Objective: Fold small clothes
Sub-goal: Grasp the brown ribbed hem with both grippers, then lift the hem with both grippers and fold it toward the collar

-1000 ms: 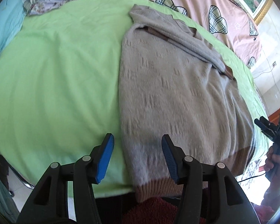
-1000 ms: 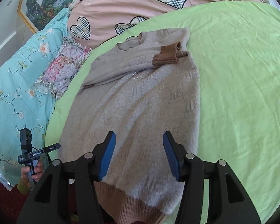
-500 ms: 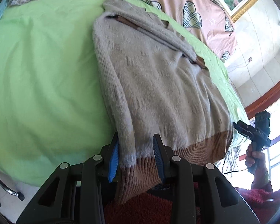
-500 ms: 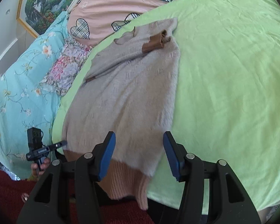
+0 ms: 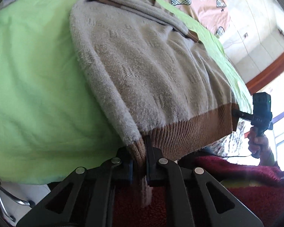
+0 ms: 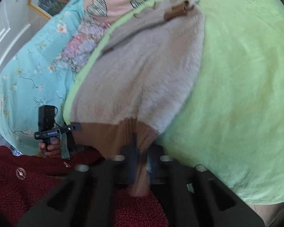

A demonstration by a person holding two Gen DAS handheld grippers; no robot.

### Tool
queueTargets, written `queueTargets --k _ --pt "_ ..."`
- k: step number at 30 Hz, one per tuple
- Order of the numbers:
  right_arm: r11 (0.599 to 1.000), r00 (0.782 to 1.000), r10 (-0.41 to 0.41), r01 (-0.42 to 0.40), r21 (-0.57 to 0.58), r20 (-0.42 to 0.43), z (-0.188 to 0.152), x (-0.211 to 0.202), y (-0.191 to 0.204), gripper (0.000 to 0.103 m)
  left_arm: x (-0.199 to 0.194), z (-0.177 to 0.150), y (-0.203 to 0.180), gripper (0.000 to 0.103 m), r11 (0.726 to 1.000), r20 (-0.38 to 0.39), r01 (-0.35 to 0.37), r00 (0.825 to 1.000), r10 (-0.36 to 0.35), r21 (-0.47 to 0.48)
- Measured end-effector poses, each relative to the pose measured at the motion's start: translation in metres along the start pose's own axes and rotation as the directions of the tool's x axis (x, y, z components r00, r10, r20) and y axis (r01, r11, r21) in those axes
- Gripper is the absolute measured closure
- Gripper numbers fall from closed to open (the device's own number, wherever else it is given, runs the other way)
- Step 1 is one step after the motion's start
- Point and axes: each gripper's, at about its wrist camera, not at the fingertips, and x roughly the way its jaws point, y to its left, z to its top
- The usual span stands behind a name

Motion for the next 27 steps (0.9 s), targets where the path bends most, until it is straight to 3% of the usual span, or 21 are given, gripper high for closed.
queueTargets --k 6,13,17,22,25,27 --pt "0.998 0.997 0.020 -0.024 0.054 0.069 -0.007 -0.035 -0.021 0.095 -0.016 -0.005 -0.003 0.097 1.000 0.059 0.014 0.998 -0.015 0.022" --pt "0.985 0.969 0.159 -0.167 0.030 0.191 -0.003 -0.055 -0.010 0.095 -0.055 0.003 0.004 0.097 0.995 0.172 0.092 0.981 -0.085 -0.032" --pt "0.974 0.935 0.212 -0.226 0.016 0.284 0.014 -0.072 -0.005 0.095 -0.076 0.024 -0.004 0.097 0.994 0.256 0.113 0.961 -0.108 -0.007" --pt "0.977 0.909 0.206 -0.212 -0.022 0.363 0.049 -0.079 0.003 0.095 -0.088 0.060 -0.008 0.097 0.995 0.333 0.099 0.937 -0.102 0.026" --pt "0.984 0.894 0.176 -0.170 -0.050 0.411 0.072 -0.079 0.007 0.095 -0.093 0.089 -0.007 0.097 0.996 0.398 0.082 0.913 -0.085 0.026" --pt "0.987 0.880 0.163 -0.149 -0.066 0.447 0.087 -0.079 0.008 0.095 -0.098 0.111 -0.006 0.097 0.997 0.452 0.079 0.888 -0.077 0.014"
